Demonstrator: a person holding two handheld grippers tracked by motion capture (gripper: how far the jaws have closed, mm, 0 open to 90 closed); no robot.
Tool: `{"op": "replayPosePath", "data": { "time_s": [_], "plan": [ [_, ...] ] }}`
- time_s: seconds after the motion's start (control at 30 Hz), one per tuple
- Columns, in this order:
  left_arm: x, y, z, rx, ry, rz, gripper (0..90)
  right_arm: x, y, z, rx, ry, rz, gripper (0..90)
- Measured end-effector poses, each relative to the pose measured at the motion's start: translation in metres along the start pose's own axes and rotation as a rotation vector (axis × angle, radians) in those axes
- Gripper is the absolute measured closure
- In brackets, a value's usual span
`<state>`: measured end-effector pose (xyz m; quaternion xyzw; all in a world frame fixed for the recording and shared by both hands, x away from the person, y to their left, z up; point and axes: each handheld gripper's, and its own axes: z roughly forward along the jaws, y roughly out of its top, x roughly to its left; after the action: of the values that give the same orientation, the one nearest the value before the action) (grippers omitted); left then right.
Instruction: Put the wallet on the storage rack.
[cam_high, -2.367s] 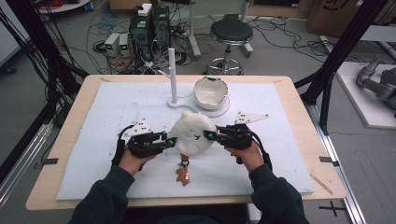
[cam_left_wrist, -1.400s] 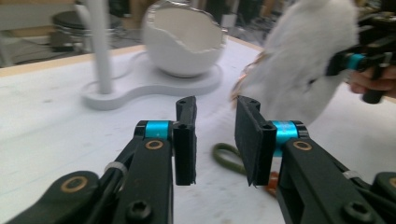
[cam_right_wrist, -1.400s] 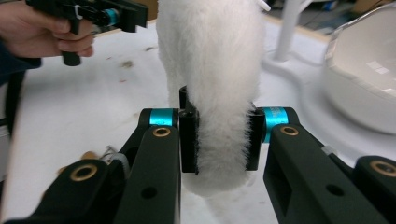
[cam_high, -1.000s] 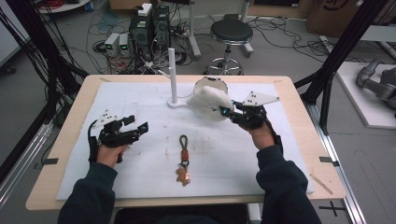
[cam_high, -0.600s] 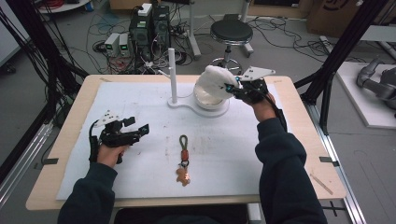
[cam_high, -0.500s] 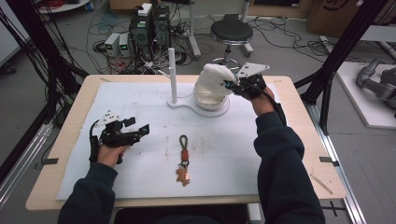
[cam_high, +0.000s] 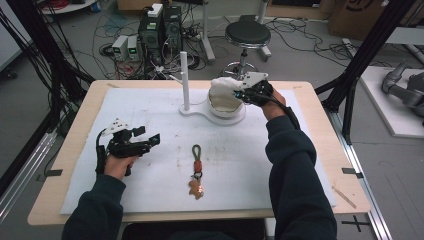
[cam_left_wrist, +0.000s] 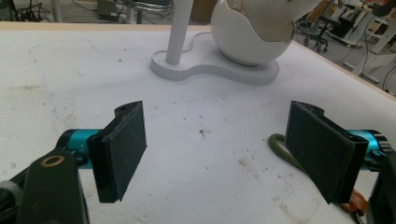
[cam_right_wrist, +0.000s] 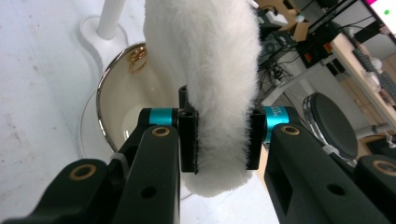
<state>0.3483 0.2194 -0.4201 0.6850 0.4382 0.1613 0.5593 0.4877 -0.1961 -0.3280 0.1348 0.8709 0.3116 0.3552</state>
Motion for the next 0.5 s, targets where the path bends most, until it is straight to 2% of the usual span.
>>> {"op": "replayPosePath", "data": {
  "time_s": [0.1, 0.17, 0.2, 0.23, 0.27, 0.3, 0.33, 0.37, 0.4, 0.47, 0.5],
  "plan": [
    [0.000, 0.000, 0.000, 0.000, 0.001, 0.000, 20.7, 0.006, -0.003, 0.011, 0.026, 0.006, 0.015, 68.8],
    [0.000, 0.000, 0.000, -0.002, 0.002, -0.001, 20.7, 0.008, -0.005, 0.014, 0.017, 0.008, 0.083, 60.8],
    [0.000, 0.000, 0.000, -0.002, 0.002, -0.001, 20.7, 0.008, -0.005, 0.014, 0.017, 0.008, 0.083, 60.8],
    [0.000, 0.000, -0.001, -0.003, 0.001, -0.001, 20.7, 0.007, -0.007, 0.013, -0.010, 0.014, 0.127, 56.9],
    [0.000, -0.001, -0.001, -0.004, 0.001, -0.001, 21.0, 0.004, -0.011, 0.010, -0.066, 0.034, 0.223, 53.4],
    [0.000, -0.001, -0.001, -0.004, 0.001, -0.001, 21.0, 0.004, -0.011, 0.010, -0.066, 0.034, 0.223, 53.4],
    [0.001, -0.002, -0.001, -0.002, 0.002, -0.005, 21.4, 0.001, -0.014, 0.006, -0.113, 0.070, 0.287, 57.1],
    [0.001, -0.002, -0.001, -0.002, 0.002, -0.005, 21.4, -0.001, -0.016, 0.005, -0.135, 0.086, 0.309, 60.0],
    [0.001, -0.002, -0.001, -0.001, 0.002, -0.008, 21.4, -0.001, -0.016, 0.005, -0.135, 0.086, 0.309, 60.0],
    [0.001, -0.002, -0.001, -0.003, 0.000, -0.004, 21.5, -0.003, -0.020, 0.004, -0.176, 0.127, 0.360, 70.8],
    [0.001, -0.002, -0.001, -0.001, 0.000, -0.003, 21.5, -0.003, -0.020, 0.004, -0.176, 0.127, 0.360, 70.8]
  ]
}}
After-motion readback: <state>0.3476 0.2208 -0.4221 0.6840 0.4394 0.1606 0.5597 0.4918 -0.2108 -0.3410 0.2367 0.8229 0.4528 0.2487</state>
